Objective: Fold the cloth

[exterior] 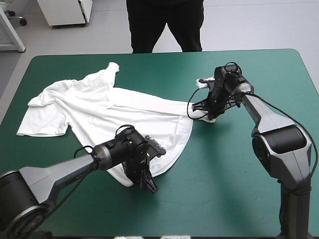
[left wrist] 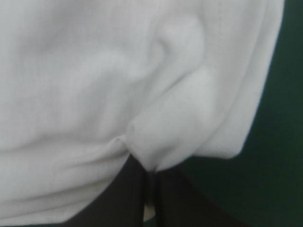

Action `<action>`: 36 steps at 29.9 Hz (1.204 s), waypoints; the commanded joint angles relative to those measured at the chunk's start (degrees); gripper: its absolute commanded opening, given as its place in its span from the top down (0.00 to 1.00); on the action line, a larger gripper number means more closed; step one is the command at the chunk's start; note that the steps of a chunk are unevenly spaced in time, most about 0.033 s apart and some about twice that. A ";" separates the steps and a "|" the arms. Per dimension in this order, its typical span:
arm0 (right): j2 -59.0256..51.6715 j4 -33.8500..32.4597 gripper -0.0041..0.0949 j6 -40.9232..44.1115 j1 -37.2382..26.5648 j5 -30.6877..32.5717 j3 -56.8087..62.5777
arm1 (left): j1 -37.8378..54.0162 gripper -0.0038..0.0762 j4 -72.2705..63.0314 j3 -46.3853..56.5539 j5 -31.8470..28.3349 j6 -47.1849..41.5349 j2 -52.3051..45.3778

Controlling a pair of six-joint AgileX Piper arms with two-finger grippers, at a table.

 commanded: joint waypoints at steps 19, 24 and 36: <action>-30.04 7.03 0.98 -1.35 0.14 2.26 -25.60 | 10.40 0.96 26.35 -43.62 12.16 0.25 -15.82; -33.98 8.47 0.98 -1.64 0.14 1.43 -32.03 | 12.50 0.96 19.66 -58.71 8.81 2.06 -15.96; -39.23 13.72 0.98 -7.93 0.14 -9.14 -45.04 | 12.50 0.96 9.10 -80.68 -3.40 10.27 -15.96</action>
